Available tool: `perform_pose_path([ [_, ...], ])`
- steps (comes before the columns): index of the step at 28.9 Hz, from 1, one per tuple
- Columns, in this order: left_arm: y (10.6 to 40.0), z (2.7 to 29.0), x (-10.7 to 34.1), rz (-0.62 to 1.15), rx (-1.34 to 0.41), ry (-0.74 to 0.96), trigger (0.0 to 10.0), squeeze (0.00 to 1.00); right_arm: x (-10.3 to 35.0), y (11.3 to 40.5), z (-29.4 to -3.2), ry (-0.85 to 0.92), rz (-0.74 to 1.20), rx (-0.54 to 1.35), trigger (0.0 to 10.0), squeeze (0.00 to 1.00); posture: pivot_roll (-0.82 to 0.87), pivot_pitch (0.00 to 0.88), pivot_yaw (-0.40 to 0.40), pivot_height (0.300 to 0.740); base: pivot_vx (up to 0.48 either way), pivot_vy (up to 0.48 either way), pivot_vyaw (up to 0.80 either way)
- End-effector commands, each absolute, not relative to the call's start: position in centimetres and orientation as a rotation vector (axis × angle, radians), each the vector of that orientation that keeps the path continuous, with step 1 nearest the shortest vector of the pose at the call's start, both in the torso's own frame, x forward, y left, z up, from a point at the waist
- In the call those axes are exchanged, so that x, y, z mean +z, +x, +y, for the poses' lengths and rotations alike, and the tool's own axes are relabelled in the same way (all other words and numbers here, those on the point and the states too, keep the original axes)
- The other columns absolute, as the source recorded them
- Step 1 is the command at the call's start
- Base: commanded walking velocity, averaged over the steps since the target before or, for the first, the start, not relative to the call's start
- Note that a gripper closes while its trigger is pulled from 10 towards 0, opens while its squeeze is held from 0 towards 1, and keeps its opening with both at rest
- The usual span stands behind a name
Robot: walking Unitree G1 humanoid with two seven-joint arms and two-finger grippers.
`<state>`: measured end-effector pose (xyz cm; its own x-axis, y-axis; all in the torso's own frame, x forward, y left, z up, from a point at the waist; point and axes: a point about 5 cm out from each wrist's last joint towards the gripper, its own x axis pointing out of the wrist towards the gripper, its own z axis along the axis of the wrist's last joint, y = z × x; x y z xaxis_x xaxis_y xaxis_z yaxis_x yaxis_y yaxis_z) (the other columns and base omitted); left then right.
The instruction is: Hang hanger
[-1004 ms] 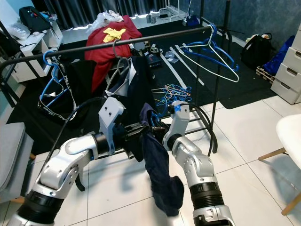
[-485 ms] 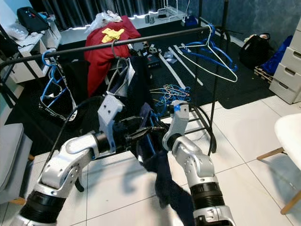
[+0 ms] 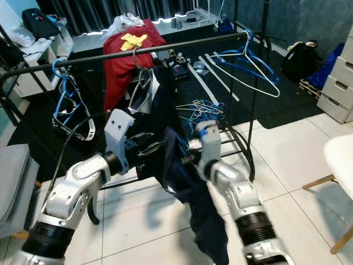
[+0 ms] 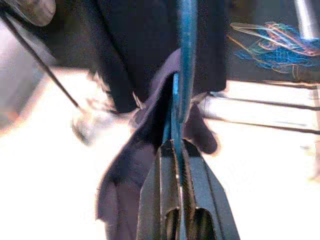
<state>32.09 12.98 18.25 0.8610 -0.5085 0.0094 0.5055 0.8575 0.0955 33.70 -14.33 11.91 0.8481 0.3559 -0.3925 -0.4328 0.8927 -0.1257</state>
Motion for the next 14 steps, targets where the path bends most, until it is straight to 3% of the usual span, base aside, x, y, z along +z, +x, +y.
perform_pose_path([
  [1, 32.3, 14.1, 17.3, 0.012, -0.461, 0.088, 10.0, 0.0, 11.5, 33.6, -14.9, -0.401, 0.346, 0.398, 10.0, 0.0, -0.06, 0.069, 0.085, 0.74, 0.0, 0.0, 0.0],
  [3, 32.3, 14.2, 16.3, 0.047, -0.424, 0.059, 10.0, 0.0, 11.9, 33.8, -17.6, -0.693, 0.278, 0.212, 10.0, 0.0, -0.06, 0.064, 0.09, 0.74, 0.0, 0.0, 0.0],
  [5, 32.3, 14.1, 16.1, 0.052, -0.422, 0.054, 10.0, 0.0, 12.2, 33.8, -18.2, -0.75, 0.247, 0.155, 10.0, 0.0, -0.06, 0.064, 0.09, 0.74, 0.0, 0.0, 0.0],
  [7, 32.2, 13.9, 15.8, 0.059, -0.431, 0.048, 10.0, 0.0, 12.6, 33.7, -18.4, -0.702, 0.2, 0.104, 10.0, 0.0, -0.06, 0.062, 0.092, 0.74, 0.0, 0.0, 0.0],
  [10, 32.1, 13.8, 14.9, 0.078, -0.428, 0.085, 10.0, 0.0, 12.9, 33.2, -18.0, -0.381, 0.09, 0.072, 10.0, 0.0, -0.06, 0.06, 0.103, 0.74, 0.0, 0.0, 0.0],
  [11, 32.1, 13.8, 14.9, 0.078, -0.428, 0.085, 10.0, 0.0, 12.9, 33.2, -18.0, -0.381, 0.09, 0.072, 10.0, 0.0, -0.06, 0.06, 0.103, 0.74, 0.0, 0.0, 0.0],
  [14, 32.3, 14.6, 14.4, 0.075, -0.381, 0.165, 10.0, 0.0, 12.5, 32.6, -17.5, -0.199, 0.059, 0.188, 10.0, 0.0, -0.06, 0.059, 0.111, 0.74, 0.0, 0.0, 0.0],
])
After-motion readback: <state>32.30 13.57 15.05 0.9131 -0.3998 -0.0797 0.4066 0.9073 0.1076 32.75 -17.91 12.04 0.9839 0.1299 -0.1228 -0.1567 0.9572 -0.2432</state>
